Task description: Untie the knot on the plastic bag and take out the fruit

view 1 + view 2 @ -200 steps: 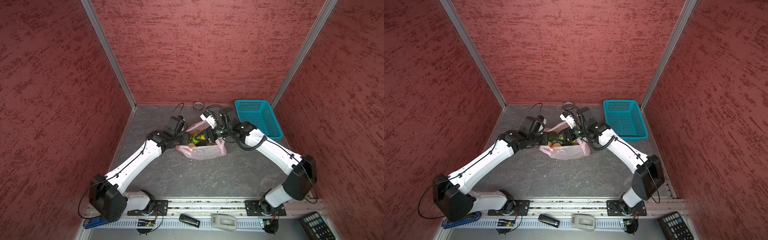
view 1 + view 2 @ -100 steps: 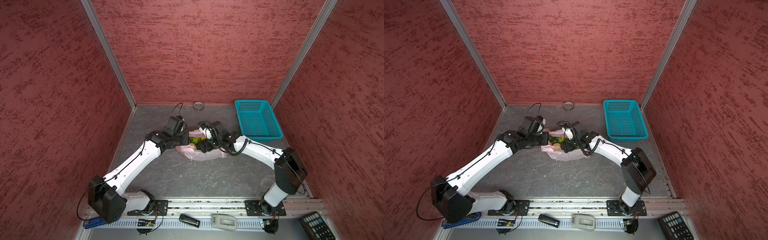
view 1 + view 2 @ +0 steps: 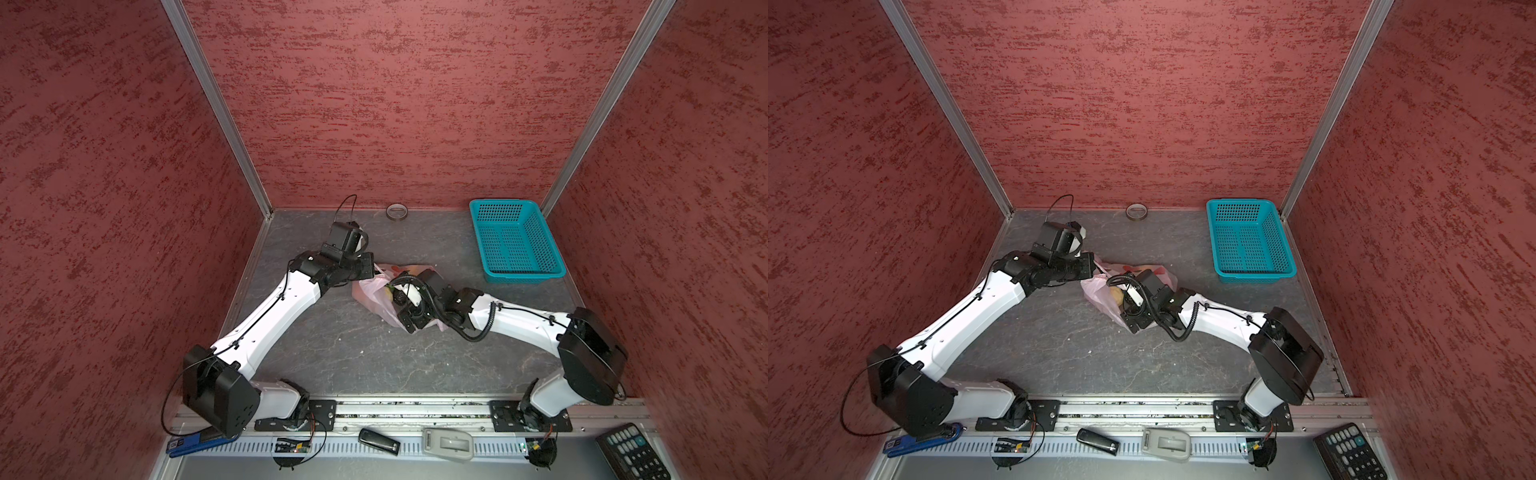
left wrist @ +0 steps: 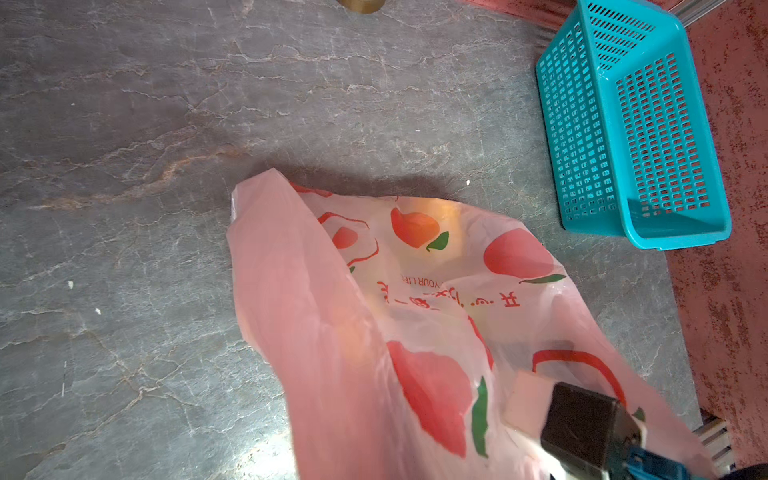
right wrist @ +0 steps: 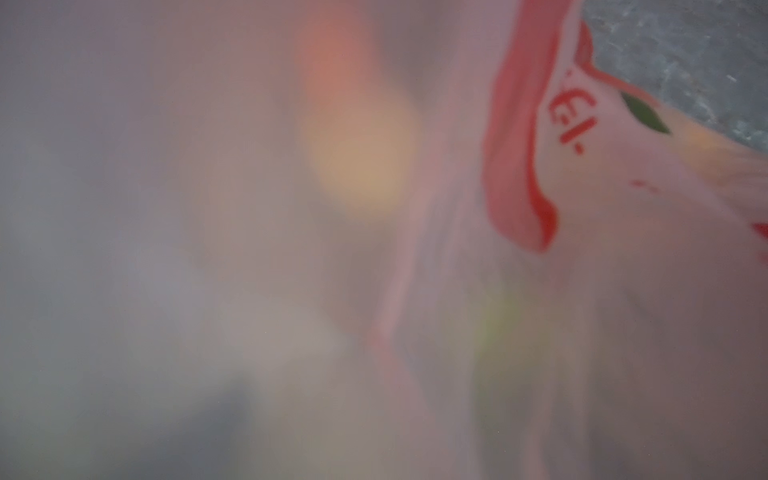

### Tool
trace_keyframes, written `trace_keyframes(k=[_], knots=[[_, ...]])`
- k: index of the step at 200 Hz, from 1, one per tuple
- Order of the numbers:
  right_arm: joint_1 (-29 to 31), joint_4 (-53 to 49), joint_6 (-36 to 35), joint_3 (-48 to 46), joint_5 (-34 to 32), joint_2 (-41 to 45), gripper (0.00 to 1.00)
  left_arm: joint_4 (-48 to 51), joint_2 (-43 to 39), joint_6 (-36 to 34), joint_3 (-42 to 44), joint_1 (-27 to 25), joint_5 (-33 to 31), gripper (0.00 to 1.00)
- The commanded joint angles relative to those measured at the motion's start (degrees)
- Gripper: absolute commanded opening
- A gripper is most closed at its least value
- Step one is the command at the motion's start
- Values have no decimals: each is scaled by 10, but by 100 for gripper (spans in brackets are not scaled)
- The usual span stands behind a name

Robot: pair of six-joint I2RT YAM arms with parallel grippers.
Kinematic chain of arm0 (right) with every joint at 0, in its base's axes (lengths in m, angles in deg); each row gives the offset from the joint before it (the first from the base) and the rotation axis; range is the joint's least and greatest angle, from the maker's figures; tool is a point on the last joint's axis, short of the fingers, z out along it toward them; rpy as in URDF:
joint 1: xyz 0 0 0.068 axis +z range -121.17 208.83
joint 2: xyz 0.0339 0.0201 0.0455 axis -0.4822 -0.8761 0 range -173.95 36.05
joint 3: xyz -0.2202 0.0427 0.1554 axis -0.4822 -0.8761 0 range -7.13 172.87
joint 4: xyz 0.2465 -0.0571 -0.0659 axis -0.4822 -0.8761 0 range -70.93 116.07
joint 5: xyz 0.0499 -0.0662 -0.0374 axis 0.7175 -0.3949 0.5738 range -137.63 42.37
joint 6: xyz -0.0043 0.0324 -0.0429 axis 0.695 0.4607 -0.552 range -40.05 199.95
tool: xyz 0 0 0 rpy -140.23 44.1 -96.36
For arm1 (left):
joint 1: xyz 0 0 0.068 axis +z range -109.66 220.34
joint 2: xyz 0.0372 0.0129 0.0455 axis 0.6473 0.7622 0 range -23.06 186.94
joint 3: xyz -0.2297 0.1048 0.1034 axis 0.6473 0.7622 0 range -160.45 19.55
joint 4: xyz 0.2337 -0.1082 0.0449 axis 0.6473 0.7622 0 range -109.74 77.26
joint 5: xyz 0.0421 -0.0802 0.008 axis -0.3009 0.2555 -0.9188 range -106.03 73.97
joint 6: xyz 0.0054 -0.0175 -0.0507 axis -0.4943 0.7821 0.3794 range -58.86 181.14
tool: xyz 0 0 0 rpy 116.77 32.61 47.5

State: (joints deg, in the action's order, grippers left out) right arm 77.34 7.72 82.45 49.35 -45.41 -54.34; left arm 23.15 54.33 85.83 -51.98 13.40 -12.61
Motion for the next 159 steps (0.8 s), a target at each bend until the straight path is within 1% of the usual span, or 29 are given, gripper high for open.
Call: trace_keyframes(k=[1, 9, 17, 31, 51, 82, 99, 116, 127, 138, 159], knots=[[0, -15, -5, -17, -31, 1, 98, -37, 0, 13, -1, 14, 17, 8], [1, -18, -2, -8, -30, -3, 98, -43, 1, 10, 7, 13, 38, 9], [0, -25, 4, 8, -28, -5, 99, -47, 1, 5, 15, 9, 55, 12], [-5, -34, 22, 40, -16, -4, 98, -44, -1, -5, 28, -6, 60, 15], [-19, -57, 55, 98, 2, -18, 99, -38, -10, -11, 45, -22, 54, 15], [-49, -101, 88, 186, 20, -66, 98, -41, -24, -21, 57, -36, 47, 10], [-71, -94, 117, 209, -4, -82, 98, -39, -26, -37, 59, -43, 38, 9], [-99, -77, 170, 213, -54, -90, 98, -38, -27, -43, 61, -46, 27, 9], [-116, -66, 194, 208, -73, -94, 98, -39, -27, -43, 60, -45, 22, 14], [-121, -62, 200, 206, -82, -99, 98, -41, -29, -42, 56, -46, 22, 24], [-121, -53, 195, 197, -74, -97, 98, -37, -34, -35, 54, -44, 19, 59]])
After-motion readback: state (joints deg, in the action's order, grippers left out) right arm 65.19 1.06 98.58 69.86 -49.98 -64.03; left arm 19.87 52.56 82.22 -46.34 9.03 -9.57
